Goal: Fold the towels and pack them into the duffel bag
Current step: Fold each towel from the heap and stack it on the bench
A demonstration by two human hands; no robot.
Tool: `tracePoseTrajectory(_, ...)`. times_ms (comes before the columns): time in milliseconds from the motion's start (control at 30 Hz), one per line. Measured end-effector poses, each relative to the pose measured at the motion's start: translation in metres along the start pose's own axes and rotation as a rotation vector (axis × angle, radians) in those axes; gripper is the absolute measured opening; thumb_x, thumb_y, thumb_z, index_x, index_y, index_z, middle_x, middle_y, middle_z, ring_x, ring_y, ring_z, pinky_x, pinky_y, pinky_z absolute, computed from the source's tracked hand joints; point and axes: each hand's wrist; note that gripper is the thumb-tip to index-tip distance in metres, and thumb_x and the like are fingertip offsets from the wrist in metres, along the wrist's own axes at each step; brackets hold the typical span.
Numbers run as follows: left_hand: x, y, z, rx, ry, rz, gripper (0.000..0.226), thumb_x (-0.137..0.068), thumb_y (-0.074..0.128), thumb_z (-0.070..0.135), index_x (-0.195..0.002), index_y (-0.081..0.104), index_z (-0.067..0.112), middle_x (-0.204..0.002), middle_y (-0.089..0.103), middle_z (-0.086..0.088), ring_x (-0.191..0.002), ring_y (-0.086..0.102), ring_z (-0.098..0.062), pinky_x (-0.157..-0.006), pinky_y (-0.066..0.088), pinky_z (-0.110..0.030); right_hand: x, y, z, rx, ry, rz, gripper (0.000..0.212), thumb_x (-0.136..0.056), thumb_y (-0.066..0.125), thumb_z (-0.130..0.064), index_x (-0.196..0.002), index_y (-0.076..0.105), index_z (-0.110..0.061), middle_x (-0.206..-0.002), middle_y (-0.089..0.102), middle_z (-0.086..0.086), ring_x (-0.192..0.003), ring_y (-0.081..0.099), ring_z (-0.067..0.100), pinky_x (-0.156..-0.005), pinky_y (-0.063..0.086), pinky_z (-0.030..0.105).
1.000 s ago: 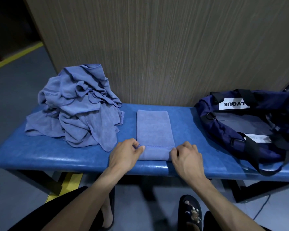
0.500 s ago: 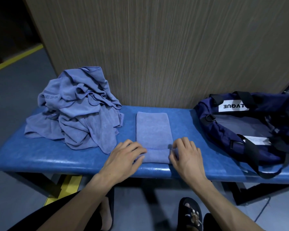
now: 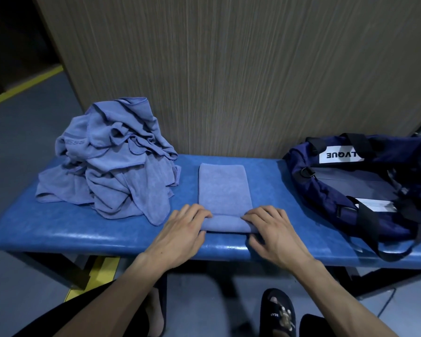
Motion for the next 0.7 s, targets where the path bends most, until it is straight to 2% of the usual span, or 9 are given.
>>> tracePoseTrajectory(100, 0.0, -0.006, 0.001, 0.095, -0.035, 0.021, 0.028, -0.095, 0.058, 0.025, -0.123, 0.057, 0.025, -0.127, 0.045, 0.015, -0.109, 0.047, -0.011, -0.092, 0.042, -0.029, -0.002, -0.003, -0.002, -0.036, 0.022, 0.04, 0.032, -0.079, 0.055, -0.026, -0.11, 0.063, -0.027, -0.107, 0.06, -0.017, -0.102, 0.05, 0.013, -0.087, 0.035, 0.027)
tracePoseTrajectory(200, -0.001, -0.013, 0.0, 0.207, -0.01, 0.021, 0.02, -0.098, 0.06, 0.03, -0.117, 0.061, 0.027, -0.13, 0.046, 0.021, -0.113, 0.046, -0.008, -0.095, 0.041, -0.025, -0.001, -0.007, 0.001, -0.109, 0.038, 0.036, 0.028, -0.081, 0.051, -0.029, -0.106, 0.063, -0.028, -0.101, 0.059, -0.018, -0.098, 0.048, 0.01, -0.086, 0.037, 0.029)
tracePoseTrajectory(333, 0.0, -0.014, 0.0, 0.409, -0.069, -0.039, 0.008, -0.101, 0.059, 0.035, -0.108, 0.061, 0.032, -0.107, 0.056, 0.022, -0.101, 0.051, -0.008, -0.087, 0.043, -0.024, 0.0, -0.009, 0.006, -0.3, 0.095, 0.004, 0.022, -0.08, 0.052, -0.032, -0.099, 0.064, -0.031, -0.09, 0.06, -0.016, -0.088, 0.049, 0.009, -0.08, 0.04, 0.027)
tracePoseTrajectory(467, -0.001, -0.011, -0.001, 0.459, -0.182, -0.011, 0.005, -0.098, 0.06, 0.041, -0.1, 0.062, 0.036, -0.087, 0.055, 0.016, -0.088, 0.051, -0.009, -0.077, 0.041, -0.021, -0.004, -0.017, 0.005, -0.511, 0.216, -0.06, 0.011, -0.084, 0.061, -0.028, -0.092, 0.065, -0.032, -0.084, 0.064, -0.017, -0.089, 0.055, 0.006, -0.074, 0.038, 0.015)
tracePoseTrajectory(533, -0.002, -0.011, 0.0, 0.497, -0.26, -0.004, 0.01, -0.097, 0.061, 0.043, -0.093, 0.061, 0.033, -0.074, 0.051, 0.013, -0.075, 0.05, -0.008, -0.07, 0.041, -0.022, -0.007, -0.018, 0.004, -0.571, 0.283, -0.097, 0.013, -0.088, 0.065, -0.02, -0.091, 0.066, -0.032, -0.08, 0.067, -0.015, -0.082, 0.059, 0.008, -0.071, 0.042, 0.018)
tracePoseTrajectory(600, -0.005, -0.01, 0.002, 0.553, -0.348, -0.004, 0.023, -0.097, 0.062, 0.041, -0.083, 0.057, 0.024, -0.061, 0.041, 0.013, -0.06, 0.039, -0.007, -0.06, 0.035, -0.025, -0.01, -0.018, 0.005, -0.612, 0.34, -0.123, 0.011, -0.09, 0.063, -0.022, -0.092, 0.066, -0.033, -0.079, 0.069, -0.008, -0.077, 0.062, 0.012, -0.071, 0.048, 0.027)
tracePoseTrajectory(700, -0.009, -0.011, 0.004, 0.585, -0.471, -0.021, 0.037, -0.099, 0.06, 0.041, -0.069, 0.046, 0.022, -0.053, 0.034, 0.013, -0.054, 0.029, -0.008, -0.054, 0.028, -0.024, -0.013, -0.016, 0.005, -0.632, 0.395, -0.134, 0.006, -0.094, 0.059, -0.03, -0.093, 0.064, -0.033, -0.081, 0.068, -0.004, -0.078, 0.061, 0.013, -0.074, 0.049, 0.032)
Point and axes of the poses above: each hand's wrist, its own x-axis away from the middle knuckle, its own y-axis out of the palm, z = x × y
